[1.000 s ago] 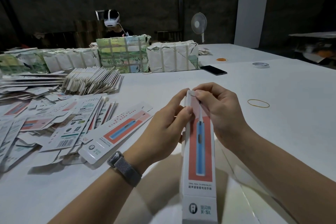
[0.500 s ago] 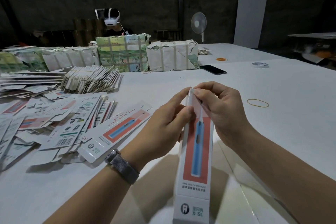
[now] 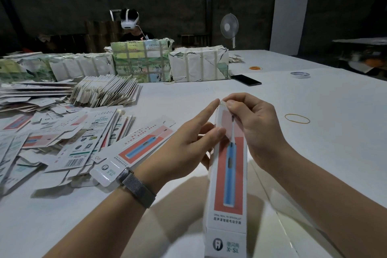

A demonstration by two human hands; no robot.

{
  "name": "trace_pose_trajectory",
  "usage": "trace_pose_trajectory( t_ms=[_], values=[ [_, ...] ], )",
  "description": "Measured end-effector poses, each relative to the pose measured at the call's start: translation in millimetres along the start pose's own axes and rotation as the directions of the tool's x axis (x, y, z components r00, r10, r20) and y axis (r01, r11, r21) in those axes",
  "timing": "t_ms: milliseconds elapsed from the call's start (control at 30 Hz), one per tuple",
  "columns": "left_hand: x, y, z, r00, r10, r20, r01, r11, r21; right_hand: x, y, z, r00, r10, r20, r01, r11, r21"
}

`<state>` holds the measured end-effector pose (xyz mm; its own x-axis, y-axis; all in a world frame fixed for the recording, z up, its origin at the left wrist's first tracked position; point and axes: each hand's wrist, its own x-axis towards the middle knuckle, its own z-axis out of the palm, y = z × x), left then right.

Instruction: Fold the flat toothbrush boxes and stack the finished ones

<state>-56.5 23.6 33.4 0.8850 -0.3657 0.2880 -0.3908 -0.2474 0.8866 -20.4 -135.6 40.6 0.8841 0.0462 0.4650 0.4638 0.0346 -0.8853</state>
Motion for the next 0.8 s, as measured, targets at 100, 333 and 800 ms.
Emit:
trace_pose_trajectory(
  t_ms=[100, 333, 800],
  values=[
    [-0.8, -0.1, 0.1, 1.000, -0.004, 0.018, 0.004, 1.000, -0.013, 1.1, -0.3, -1.3, 1.000, 0.009, 0.006, -0.009, 1.000, -0.006],
    [-1.2, 1.4, 1.3, 0.999, 0.013, 0.037, -0.011, 0.998, -0.058, 2.1, -2.5, -2.9, 1.000, 0.022, 0.014, -0.022, 1.000, 0.016],
    [0.1, 3.9, -4.6, 0.996, 0.047, -0.077, -0.056, 0.992, -0.115, -0.7, 6.8, -0.3, 0.998, -0.028, 0.058, 0.024, 0.996, 0.082]
  ],
)
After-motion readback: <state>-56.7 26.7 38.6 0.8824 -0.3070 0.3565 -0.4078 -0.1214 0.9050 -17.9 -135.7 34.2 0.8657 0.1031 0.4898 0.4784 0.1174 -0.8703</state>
